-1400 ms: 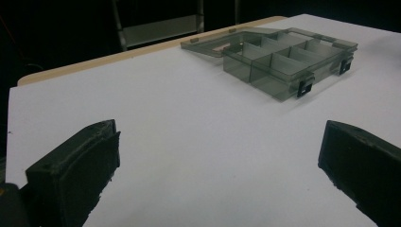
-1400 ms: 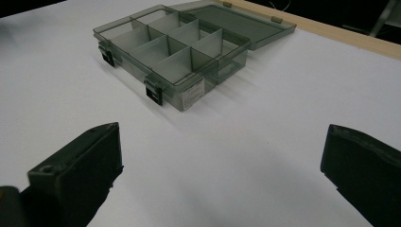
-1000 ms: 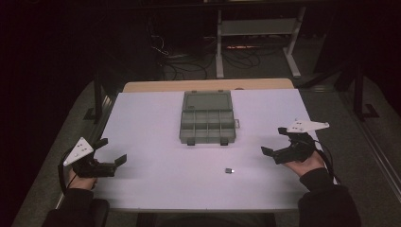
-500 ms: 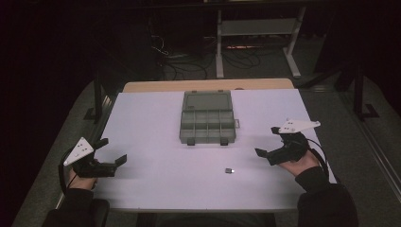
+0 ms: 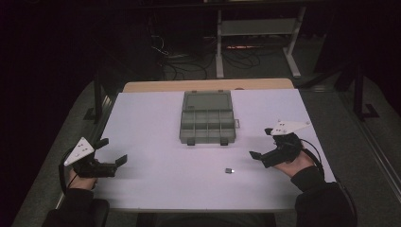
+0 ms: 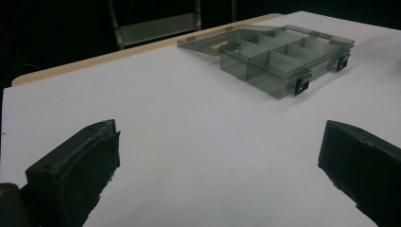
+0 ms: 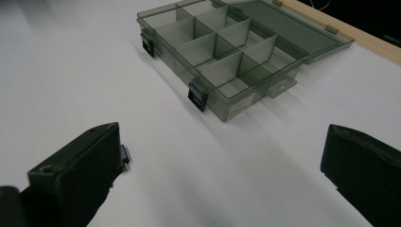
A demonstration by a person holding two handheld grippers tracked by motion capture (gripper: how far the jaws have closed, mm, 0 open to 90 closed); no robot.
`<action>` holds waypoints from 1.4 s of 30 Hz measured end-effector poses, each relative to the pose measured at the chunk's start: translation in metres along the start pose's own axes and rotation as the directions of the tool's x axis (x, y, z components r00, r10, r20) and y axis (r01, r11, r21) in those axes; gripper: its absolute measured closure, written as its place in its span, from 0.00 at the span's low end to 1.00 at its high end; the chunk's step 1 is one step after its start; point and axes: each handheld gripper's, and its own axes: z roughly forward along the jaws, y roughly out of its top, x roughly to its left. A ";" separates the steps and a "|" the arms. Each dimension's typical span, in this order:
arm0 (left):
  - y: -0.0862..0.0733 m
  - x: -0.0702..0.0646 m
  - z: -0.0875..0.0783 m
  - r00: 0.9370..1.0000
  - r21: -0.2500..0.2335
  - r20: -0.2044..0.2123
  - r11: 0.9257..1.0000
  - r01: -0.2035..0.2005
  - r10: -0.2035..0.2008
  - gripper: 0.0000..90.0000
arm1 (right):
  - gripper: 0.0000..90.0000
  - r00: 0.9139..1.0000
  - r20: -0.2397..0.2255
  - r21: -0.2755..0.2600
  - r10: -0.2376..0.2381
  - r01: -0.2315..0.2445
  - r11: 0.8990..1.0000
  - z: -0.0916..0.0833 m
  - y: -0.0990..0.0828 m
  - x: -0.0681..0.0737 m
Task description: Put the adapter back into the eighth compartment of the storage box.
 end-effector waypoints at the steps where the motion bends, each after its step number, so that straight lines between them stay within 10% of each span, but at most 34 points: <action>1: 0.000 0.000 0.000 1.000 0.001 0.001 1.000 -0.001 0.001 0.00 | 0.00 1.000 -0.002 0.005 -0.003 0.003 1.000 0.001 0.000 0.001; 42: 0.000 -0.001 0.001 1.000 0.012 0.012 1.000 -0.013 0.013 0.00 | 0.00 0.991 -0.101 0.115 -0.090 0.101 0.988 0.032 0.013 0.025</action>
